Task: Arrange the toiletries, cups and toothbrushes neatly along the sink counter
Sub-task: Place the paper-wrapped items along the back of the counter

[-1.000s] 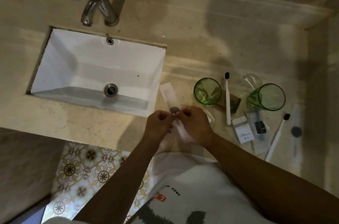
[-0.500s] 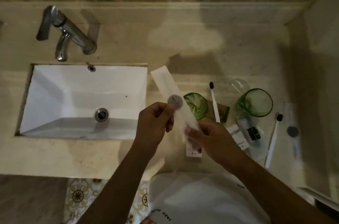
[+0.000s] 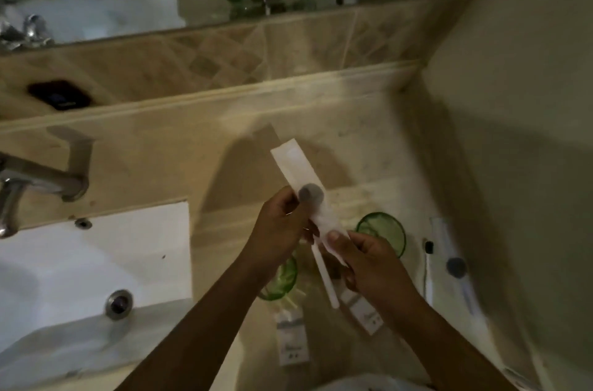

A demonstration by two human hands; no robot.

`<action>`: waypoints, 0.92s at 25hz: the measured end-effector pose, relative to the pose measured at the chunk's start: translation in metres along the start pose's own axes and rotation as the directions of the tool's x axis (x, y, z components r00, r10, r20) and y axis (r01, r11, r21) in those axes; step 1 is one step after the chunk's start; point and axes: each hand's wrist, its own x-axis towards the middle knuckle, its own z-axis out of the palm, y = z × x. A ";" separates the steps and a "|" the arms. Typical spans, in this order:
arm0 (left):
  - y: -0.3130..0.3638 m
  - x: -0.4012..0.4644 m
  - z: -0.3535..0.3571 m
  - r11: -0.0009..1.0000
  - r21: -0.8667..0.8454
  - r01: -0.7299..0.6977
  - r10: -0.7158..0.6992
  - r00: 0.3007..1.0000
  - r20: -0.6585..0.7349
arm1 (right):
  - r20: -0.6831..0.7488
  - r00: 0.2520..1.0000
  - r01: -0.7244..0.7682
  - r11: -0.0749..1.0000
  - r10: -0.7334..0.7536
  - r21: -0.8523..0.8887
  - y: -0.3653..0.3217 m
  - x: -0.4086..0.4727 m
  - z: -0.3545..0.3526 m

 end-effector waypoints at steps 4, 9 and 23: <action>0.022 0.033 0.024 0.994 0.103 -0.033 0.034 0.999 -0.004 | -0.048 0.998 0.022 0.996 -0.026 -0.087 -0.013 0.013 -0.027; 0.033 0.070 0.055 0.991 0.131 -0.023 0.010 0.995 0.098 | -0.082 0.997 0.007 1.000 -0.006 0.009 -0.032 0.037 -0.063; 0.026 0.214 0.152 0.891 0.437 0.121 -0.177 0.980 0.089 | -0.328 0.941 -0.032 0.986 0.085 0.165 0.002 0.127 -0.150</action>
